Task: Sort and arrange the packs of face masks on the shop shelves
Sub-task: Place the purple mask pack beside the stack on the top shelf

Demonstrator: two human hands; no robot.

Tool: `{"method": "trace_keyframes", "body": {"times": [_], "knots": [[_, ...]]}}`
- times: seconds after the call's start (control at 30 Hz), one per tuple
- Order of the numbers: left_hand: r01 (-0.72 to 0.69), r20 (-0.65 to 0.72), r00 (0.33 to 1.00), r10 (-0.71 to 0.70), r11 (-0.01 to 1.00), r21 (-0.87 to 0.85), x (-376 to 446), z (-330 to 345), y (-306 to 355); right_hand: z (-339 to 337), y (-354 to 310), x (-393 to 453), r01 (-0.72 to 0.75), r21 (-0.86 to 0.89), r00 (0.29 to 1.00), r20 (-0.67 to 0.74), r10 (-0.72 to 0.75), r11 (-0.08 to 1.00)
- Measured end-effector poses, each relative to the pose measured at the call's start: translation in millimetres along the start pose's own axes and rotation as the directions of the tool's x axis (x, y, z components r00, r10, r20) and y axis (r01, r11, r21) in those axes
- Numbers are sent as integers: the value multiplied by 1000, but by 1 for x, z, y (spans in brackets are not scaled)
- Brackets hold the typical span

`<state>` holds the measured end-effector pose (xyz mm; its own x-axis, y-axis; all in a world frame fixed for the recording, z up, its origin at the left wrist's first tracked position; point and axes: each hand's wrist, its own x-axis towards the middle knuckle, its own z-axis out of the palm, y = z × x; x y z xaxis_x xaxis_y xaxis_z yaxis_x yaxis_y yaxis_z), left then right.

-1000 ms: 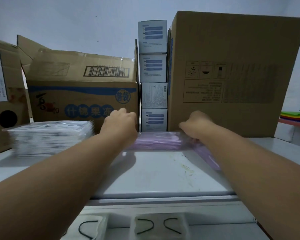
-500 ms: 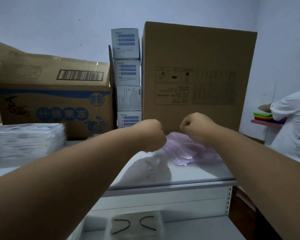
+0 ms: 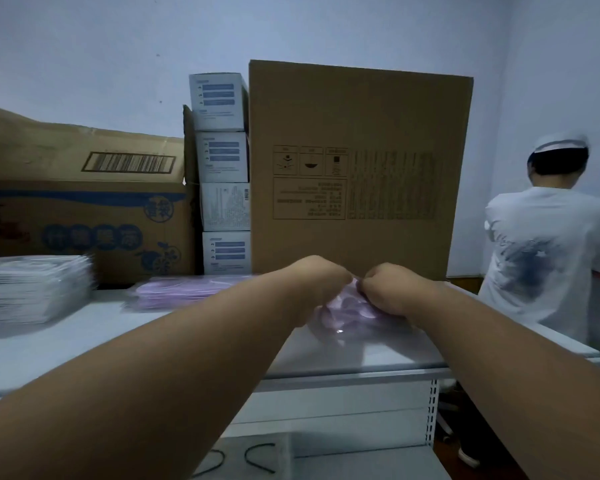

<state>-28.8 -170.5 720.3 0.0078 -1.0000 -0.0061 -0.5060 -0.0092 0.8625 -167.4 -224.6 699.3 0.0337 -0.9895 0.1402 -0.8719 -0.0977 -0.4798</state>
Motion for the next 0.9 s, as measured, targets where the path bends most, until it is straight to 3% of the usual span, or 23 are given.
{"method": "trace_keyframes", "body": {"times": [0.07,0.13,0.27,0.4,0.47,0.57,0.63,0.73,0.8,0.9], "knots": [[109,1,994,-111,967,-229,-1,5,6,1,9,-2,0,14,1000,-17,1,1000],[144,-23,987,-161,931,-334,4,10,9,2,16,-5,2,109,999,-43,2,994],[193,-67,970,-235,904,-383,13,19,12,-1,21,-13,45,361,997,-72,-21,931],[235,-46,963,-266,910,-341,21,24,9,-1,23,-18,87,647,995,-25,-94,757],[176,-75,973,-220,909,-377,23,22,11,-1,23,-16,99,714,995,-57,-84,694],[-41,-188,981,-46,898,-438,19,11,12,-8,23,-15,101,783,987,-156,36,614],[-188,-196,975,105,858,-479,14,0,8,-12,19,-20,44,871,994,-85,62,489],[-312,-183,950,253,799,-514,8,-20,-4,-12,7,-25,-13,972,995,35,-90,233],[-325,-164,945,282,775,-541,5,-34,-16,-9,-6,-29,44,971,985,-2,-175,236],[-343,-152,937,314,752,-563,-4,-49,-32,1,-37,-41,149,910,965,-49,-256,387]]}}
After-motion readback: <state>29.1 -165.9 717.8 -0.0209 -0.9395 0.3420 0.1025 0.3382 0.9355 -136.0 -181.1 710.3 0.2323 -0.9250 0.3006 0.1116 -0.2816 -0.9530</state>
